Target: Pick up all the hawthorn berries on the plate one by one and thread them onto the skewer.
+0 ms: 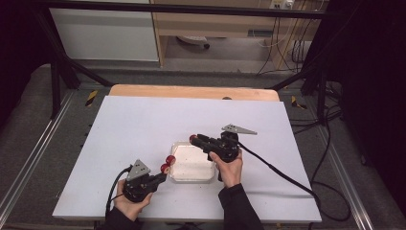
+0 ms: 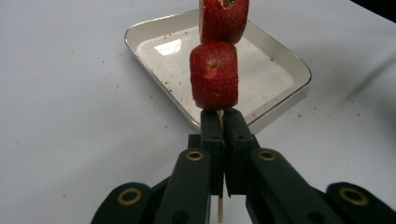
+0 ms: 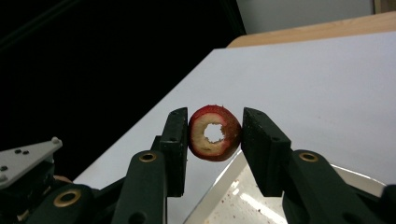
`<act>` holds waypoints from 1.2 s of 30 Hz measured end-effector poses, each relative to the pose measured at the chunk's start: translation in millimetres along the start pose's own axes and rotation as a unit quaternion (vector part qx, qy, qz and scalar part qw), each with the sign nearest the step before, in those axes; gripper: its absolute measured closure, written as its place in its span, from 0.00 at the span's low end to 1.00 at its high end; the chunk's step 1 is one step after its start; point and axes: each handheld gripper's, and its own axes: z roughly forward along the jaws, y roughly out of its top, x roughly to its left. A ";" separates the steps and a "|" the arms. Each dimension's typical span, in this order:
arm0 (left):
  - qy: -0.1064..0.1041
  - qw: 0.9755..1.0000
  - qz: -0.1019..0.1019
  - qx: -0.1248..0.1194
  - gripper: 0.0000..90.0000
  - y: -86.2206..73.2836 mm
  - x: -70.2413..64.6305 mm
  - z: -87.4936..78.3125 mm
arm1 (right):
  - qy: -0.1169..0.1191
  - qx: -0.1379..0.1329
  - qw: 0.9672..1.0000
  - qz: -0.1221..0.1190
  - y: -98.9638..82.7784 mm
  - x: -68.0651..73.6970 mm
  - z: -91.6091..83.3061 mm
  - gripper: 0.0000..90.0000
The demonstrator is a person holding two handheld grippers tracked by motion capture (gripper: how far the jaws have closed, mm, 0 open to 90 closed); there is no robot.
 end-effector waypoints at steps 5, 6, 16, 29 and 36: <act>-0.006 1.000 -0.002 -0.009 0.98 4.2 -6.5 2.0 | 0.008 -0.031 0.999 0.010 -0.1 1.9 0.6 0.69; -0.007 1.000 -0.002 -0.009 0.98 4.6 -7.4 2.2 | 0.011 -0.037 0.999 0.014 -0.3 2.0 1.3 0.69; -0.016 1.000 -0.005 -0.018 0.98 10.1 -17.3 7.3 | 0.022 -0.091 0.995 0.035 -5.7 5.4 4.0 0.69; -0.020 0.999 -0.015 -0.030 0.98 17.9 -23.5 13.2 | 0.033 -0.135 0.989 0.055 -14.6 7.9 7.5 0.70; -0.016 0.999 -0.015 -0.034 0.98 18.4 -22.3 12.8 | 0.037 -0.139 0.988 0.058 -19.1 7.6 10.7 0.70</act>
